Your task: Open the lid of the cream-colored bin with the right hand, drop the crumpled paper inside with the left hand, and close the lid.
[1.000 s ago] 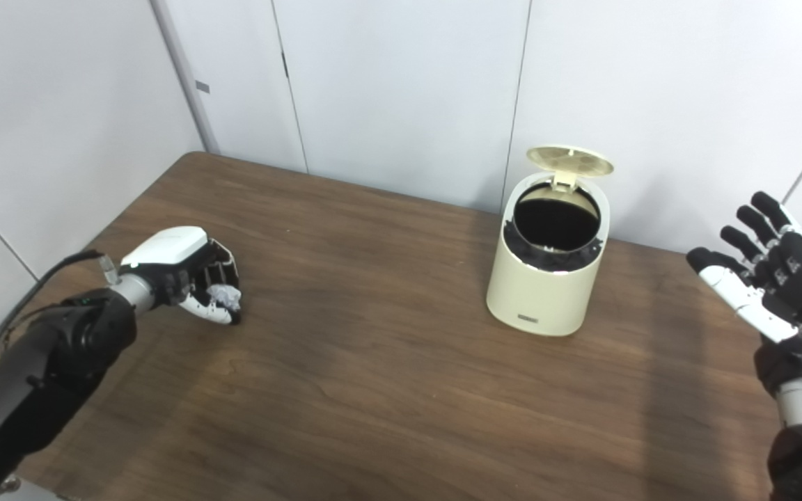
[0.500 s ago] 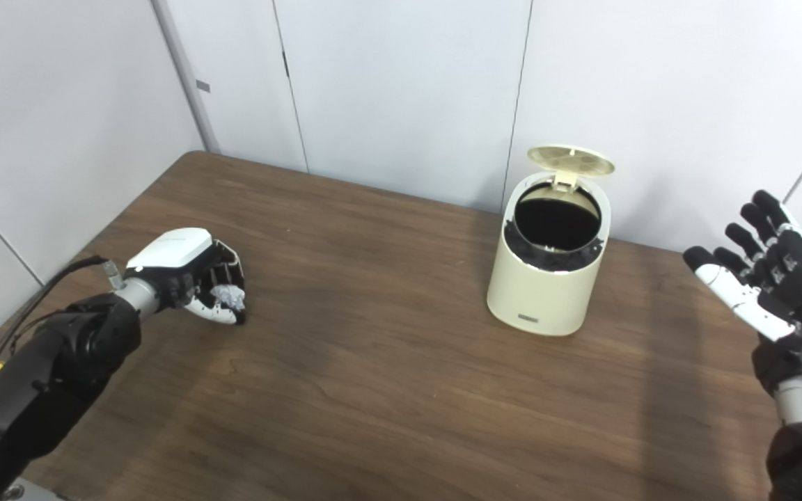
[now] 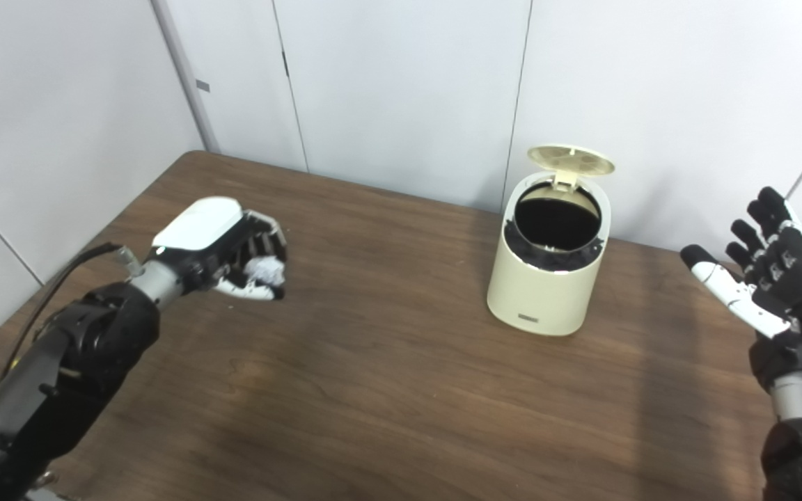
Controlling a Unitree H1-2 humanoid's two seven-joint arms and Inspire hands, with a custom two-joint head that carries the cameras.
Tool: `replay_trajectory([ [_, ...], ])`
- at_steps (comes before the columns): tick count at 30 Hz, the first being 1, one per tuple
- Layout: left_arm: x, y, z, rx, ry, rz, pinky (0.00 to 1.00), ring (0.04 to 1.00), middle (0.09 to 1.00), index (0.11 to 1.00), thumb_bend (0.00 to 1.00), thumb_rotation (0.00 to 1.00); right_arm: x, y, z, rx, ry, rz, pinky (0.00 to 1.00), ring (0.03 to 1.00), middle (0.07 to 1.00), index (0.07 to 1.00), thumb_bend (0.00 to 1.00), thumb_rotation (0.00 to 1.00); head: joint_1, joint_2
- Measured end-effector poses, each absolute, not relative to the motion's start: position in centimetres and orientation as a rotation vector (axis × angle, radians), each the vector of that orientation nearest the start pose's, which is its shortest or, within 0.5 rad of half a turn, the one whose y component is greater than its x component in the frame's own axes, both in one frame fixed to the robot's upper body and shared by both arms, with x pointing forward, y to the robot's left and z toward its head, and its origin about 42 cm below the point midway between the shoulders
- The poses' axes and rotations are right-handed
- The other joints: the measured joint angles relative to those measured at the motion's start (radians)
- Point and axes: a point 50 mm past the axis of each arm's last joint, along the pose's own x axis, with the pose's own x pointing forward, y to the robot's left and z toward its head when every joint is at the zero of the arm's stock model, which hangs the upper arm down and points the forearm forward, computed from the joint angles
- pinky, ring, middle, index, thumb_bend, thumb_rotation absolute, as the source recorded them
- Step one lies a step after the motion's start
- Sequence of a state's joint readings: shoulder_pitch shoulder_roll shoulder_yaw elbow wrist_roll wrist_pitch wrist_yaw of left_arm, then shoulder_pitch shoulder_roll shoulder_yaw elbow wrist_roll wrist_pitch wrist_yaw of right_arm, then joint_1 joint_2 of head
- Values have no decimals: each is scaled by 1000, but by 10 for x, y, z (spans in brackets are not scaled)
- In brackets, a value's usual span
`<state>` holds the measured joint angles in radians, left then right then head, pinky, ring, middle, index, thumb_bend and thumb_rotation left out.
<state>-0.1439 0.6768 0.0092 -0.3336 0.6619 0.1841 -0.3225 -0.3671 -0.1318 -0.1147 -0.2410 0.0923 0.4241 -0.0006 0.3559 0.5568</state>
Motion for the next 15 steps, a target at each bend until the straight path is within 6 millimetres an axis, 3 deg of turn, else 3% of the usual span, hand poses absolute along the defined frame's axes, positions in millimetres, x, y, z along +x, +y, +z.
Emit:
replay_trajectory([
  [9, 326, 306, 303, 1301, -250, -199, 315, 370, 461, 545, 497, 0, 373, -243, 254, -28, -182, -1, 955, 962, 979, 970, 458, 110, -28, -2],
  [15, 338, 280, 316, 1311, -301, -265, 336, 378, 457, 525, 500, 0, 377, -244, 247, -40, -171, -10, 989, 979, 992, 982, 479, 105, -67, -5],
])
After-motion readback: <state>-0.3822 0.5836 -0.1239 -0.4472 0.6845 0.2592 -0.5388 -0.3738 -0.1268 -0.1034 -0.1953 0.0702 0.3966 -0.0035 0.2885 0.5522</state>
